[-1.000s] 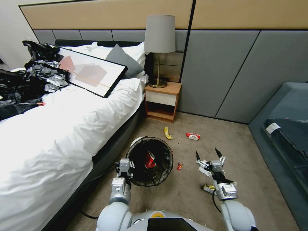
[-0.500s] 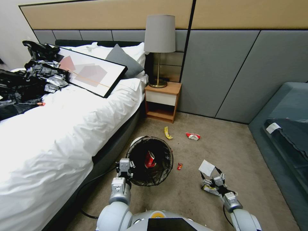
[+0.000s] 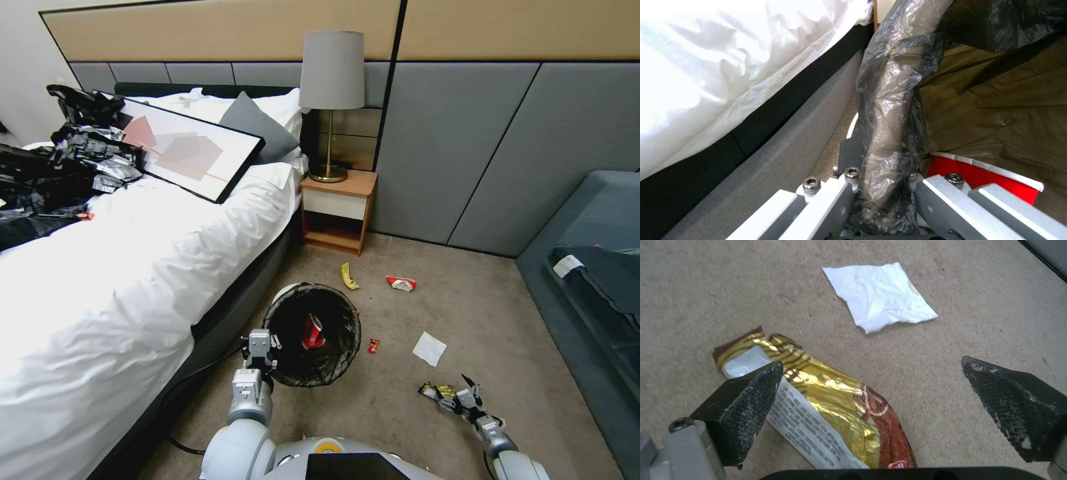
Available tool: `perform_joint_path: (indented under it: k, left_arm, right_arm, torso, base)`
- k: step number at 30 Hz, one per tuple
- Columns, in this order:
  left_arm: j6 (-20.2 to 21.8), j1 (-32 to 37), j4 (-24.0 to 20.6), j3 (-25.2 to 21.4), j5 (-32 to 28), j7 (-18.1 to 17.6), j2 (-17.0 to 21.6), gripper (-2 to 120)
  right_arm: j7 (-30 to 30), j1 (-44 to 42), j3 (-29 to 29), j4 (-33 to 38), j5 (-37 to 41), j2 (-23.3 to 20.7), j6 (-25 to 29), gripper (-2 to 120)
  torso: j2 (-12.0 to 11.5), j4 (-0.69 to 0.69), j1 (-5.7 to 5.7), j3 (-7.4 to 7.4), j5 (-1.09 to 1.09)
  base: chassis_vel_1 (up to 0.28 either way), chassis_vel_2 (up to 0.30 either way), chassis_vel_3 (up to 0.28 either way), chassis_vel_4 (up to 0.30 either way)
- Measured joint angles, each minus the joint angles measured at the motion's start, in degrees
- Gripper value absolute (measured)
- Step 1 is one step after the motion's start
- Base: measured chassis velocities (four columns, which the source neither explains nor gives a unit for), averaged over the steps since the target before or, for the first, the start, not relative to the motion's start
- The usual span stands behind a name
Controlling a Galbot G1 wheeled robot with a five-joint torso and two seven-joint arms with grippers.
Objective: Pick up the trash bin, then pick up the garbage from the floor and place it into the trash bin.
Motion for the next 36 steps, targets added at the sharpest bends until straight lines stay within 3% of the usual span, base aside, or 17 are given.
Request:
perform_joint_path:
  k: [27,36]
  left_arm:
    - [0.0,0.2,0.1,0.3,0.4,0.0,0.0,0]
    - [0.0,0.3,0.1,0.3,0.7,0.0,0.0,0]
  right_arm:
    - [-0.8,2.7,-0.8,-7.1,-2.2,0.4,2.0,100]
    - [-1.2,6.0,-1.6,-13.9,-0.1,-0.7,2.5,91]
  torso:
    - [0.0,0.0,0.0,0.0,0.0]
    - [0.0,-0.03,-0.01,-0.01,-0.12]
  base:
    - [0.0,0.0,0.0,0.0]
    - [0.0,0.0,0.0,0.0]
